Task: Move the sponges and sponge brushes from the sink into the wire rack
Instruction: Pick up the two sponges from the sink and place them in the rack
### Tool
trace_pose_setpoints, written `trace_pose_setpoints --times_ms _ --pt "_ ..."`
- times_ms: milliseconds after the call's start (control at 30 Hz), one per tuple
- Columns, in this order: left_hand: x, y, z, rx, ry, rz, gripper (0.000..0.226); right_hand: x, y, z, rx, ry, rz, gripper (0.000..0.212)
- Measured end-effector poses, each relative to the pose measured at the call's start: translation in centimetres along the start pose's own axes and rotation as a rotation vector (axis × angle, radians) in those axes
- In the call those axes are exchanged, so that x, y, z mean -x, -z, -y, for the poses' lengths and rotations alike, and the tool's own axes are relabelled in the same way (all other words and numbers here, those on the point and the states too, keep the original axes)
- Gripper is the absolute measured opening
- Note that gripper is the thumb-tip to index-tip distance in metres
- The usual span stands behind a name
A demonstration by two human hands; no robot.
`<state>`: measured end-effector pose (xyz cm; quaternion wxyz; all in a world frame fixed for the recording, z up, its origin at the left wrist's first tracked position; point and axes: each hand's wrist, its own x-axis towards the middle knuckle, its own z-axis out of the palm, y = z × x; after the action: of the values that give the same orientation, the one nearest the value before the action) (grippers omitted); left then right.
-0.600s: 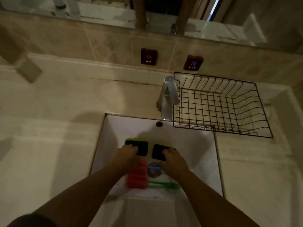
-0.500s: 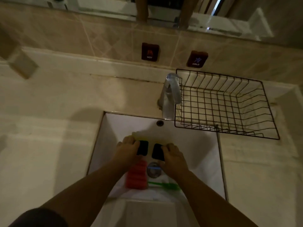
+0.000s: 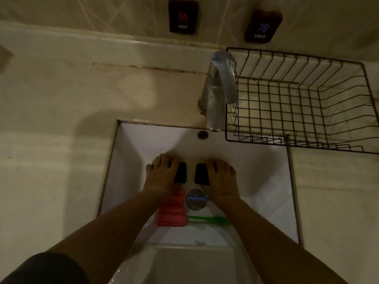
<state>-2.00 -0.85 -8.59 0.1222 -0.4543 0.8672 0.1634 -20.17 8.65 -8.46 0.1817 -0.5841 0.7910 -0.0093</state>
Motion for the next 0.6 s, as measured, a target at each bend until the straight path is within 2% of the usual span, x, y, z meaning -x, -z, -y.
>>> trace_pose_setpoints --times_ms 233,400,600 --pt "0.3 1.0 0.4 0.017 -0.034 -0.036 0.077 0.6 1.5 0.3 -0.052 0.037 -0.009 0.068" --pt "1.6 3.9 -0.2 0.027 -0.108 -0.129 0.078 2.3 4.4 0.6 -0.040 0.081 -0.057 0.071" --pt "3.9 8.2 -1.2 0.045 -0.172 -0.154 0.076 5.1 8.5 0.6 -0.016 0.091 -0.082 0.075"
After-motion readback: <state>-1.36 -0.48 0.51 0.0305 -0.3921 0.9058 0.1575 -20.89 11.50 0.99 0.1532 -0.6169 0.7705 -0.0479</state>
